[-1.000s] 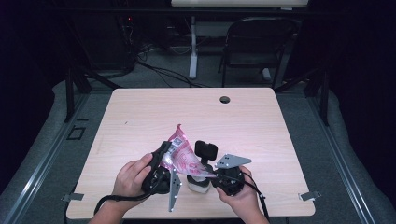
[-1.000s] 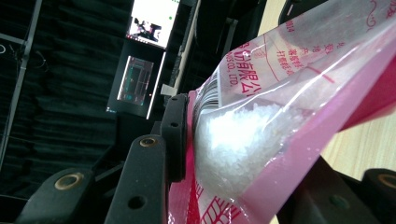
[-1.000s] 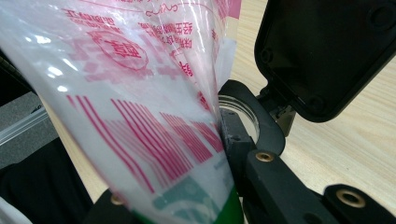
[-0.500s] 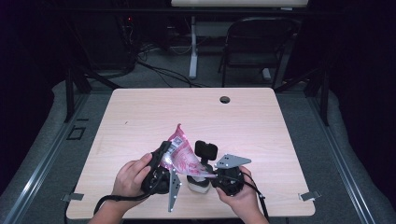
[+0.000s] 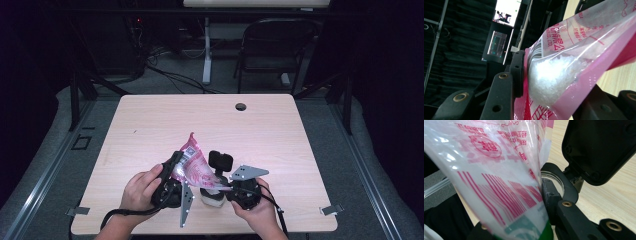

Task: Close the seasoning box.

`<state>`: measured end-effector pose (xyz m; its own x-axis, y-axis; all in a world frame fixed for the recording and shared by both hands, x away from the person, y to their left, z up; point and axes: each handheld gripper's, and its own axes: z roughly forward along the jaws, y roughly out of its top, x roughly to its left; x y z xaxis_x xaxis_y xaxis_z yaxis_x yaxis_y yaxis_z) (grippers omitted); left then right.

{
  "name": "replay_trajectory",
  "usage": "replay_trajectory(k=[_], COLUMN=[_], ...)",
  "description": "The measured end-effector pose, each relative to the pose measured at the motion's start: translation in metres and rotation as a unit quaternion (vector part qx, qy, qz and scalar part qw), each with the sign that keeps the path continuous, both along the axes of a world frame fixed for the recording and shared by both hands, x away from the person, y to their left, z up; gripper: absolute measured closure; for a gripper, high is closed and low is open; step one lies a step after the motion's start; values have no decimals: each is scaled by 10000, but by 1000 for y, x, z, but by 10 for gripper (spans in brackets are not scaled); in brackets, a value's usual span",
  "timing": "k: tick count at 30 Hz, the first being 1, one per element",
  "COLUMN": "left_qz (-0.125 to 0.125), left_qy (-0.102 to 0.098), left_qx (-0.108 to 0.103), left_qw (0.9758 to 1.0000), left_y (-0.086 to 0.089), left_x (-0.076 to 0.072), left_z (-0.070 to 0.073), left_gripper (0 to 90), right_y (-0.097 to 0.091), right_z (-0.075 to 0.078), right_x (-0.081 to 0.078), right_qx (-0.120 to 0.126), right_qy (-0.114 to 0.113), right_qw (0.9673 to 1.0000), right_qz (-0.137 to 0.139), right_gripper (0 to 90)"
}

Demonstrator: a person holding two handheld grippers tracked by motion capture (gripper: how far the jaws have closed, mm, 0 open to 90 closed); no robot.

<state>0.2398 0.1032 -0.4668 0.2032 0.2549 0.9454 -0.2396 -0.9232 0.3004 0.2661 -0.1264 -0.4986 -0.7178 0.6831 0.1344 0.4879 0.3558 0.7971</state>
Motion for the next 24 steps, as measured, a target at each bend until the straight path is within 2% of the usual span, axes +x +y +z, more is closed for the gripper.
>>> replay_trajectory(k=[14, 24], left_qz=[-13, -25], left_qy=[19, 6], left_qx=[20, 22], left_qw=[10000, 10000], left_y=[-1, -2], left_x=[1, 0], left_z=[-1, 0], left_gripper=[679, 683], right_y=[-1, -1], right_z=[1, 0], right_x=[-2, -2], right_qx=[25, 42], right_qy=[-16, -31], right_qw=[10000, 10000], right_qz=[-15, -53], right_gripper=[821, 830])
